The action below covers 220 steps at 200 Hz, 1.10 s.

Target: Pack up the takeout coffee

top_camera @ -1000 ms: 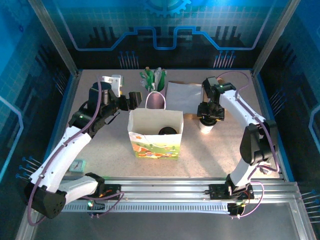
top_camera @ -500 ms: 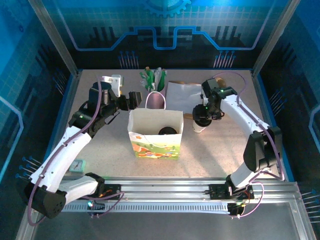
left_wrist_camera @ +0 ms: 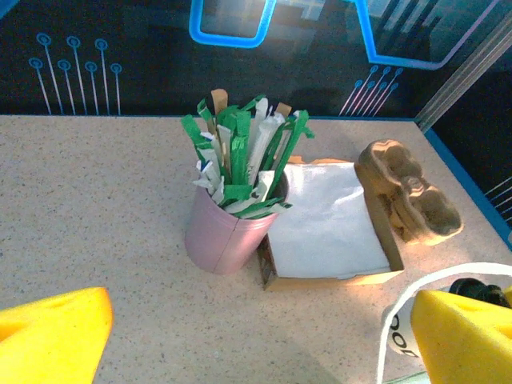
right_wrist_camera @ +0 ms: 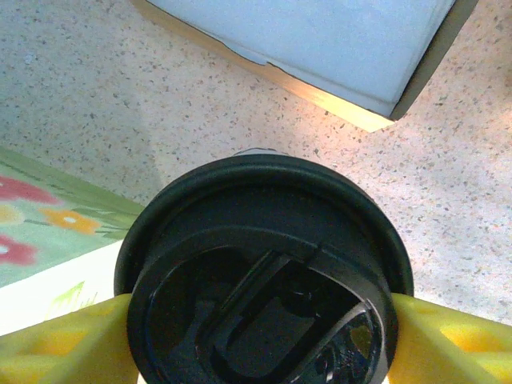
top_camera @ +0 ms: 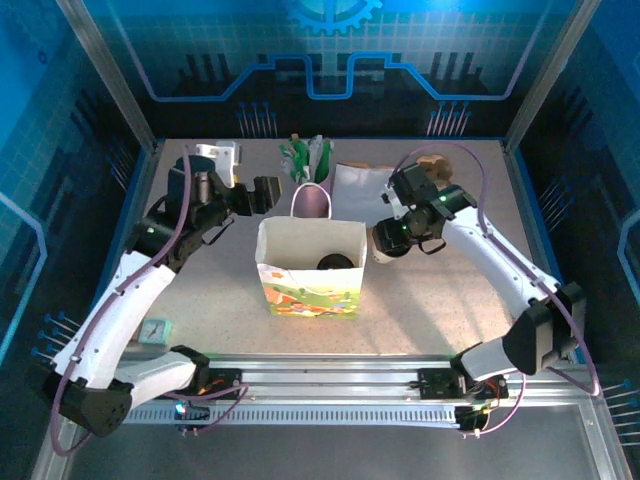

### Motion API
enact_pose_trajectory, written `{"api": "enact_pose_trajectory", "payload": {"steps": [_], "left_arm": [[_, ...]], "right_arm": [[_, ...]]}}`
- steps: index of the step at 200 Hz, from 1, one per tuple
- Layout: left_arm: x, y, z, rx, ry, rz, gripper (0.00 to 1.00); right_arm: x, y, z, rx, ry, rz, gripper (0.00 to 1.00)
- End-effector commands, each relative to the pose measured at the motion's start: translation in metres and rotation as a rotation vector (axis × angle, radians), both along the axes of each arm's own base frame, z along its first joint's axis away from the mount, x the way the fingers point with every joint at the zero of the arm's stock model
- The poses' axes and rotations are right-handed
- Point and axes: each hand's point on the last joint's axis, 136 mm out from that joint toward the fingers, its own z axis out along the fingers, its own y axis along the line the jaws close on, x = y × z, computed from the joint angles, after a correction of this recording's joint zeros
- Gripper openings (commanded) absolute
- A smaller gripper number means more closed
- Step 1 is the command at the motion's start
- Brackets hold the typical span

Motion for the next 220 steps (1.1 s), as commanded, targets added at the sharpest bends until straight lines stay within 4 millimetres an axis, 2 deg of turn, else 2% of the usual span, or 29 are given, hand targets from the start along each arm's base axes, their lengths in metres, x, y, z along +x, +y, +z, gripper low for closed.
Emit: {"api": "enact_pose_trajectory", "payload": {"steps": [1, 43, 71, 109, 161, 220], "left_arm": [[-0.022, 0.001, 0.008, -0.015, 0.061, -0.025, 0.97], [-0.066, -0.001, -0.023, -0.059, 0.265, -0.071, 0.95], [-0.097, -0.006, -0.044, -0.100, 0.410, -0.105, 0.94], [-0.123, -0.012, -0.071, -0.058, 0.549, -0.104, 0.89], [-0.130, 0.004, -0.100, 0.089, 0.645, -0.034, 0.82], [-0.109, -0.001, -0.106, 0.126, 0.629, -0.019, 0.69]], "right_arm": [[-0.011, -0.006, 0.011, -0.058, -0.041, 0.037, 0.72], [-0.018, -0.012, 0.037, -0.041, -0.140, 0.028, 0.71], [-0.020, -0.013, 0.048, -0.027, -0.173, 0.023, 0.71], [-0.018, -0.011, 0.057, -0.015, -0.199, 0.023, 0.70], [-0.020, -0.013, 0.066, -0.006, -0.230, 0.021, 0.70], [-0.024, -0.016, 0.082, 0.001, -0.266, 0.012, 0.70]]}}
